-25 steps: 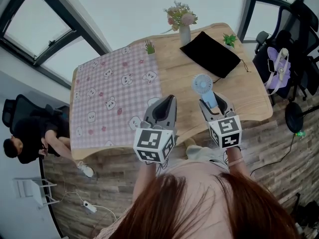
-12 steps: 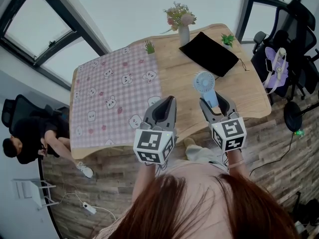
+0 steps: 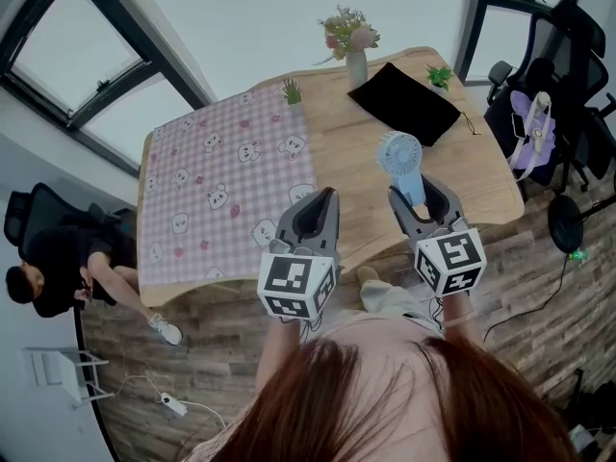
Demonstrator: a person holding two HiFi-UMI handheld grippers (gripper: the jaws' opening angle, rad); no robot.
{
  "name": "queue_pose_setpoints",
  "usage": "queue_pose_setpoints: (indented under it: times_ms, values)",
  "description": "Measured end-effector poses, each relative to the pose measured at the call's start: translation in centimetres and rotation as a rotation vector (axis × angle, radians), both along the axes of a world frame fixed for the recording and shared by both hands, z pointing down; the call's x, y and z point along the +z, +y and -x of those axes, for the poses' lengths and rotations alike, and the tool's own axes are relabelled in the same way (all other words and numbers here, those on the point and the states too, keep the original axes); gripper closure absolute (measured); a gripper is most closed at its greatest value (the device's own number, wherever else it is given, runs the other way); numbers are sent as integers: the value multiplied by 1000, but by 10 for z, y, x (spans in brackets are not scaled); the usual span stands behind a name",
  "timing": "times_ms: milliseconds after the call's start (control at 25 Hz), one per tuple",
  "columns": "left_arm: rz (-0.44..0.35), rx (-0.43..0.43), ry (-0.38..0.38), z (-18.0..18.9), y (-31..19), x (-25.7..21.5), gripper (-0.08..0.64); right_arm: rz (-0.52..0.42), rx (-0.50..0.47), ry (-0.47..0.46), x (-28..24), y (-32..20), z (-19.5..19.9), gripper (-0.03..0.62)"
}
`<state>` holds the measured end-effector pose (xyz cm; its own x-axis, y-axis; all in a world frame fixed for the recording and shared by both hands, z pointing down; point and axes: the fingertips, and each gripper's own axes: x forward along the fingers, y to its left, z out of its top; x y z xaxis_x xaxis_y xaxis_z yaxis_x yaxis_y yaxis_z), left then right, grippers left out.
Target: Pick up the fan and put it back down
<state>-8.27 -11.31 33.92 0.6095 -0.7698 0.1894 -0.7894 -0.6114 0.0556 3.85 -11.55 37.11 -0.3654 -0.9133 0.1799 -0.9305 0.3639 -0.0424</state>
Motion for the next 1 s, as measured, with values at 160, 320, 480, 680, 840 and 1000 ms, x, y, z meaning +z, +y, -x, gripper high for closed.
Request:
queue_pose_setpoints:
  times_ms: [160, 320, 480, 680, 840, 1000]
  values:
    - [-3, -2, 2, 5, 3, -1, 546, -13, 3, -1, -4, 4, 3, 379]
    - [-4, -2, 5, 10, 6, -2, 546, -23, 3, -3, -9, 9, 7, 379]
    - [-5, -4, 9, 13, 7, -2, 546, -39, 1, -7, -14, 13, 8, 379]
    - [-10, -3, 15, 15, 6, -5, 546, -47, 4, -7, -18, 16, 9, 379]
    - [-7, -2, 22, 15, 6, -5, 546, -46, 7, -6, -19, 17, 9, 379]
    - [-2, 0, 26, 14, 5, -3, 546, -42, 8, -4, -17, 16, 9, 379]
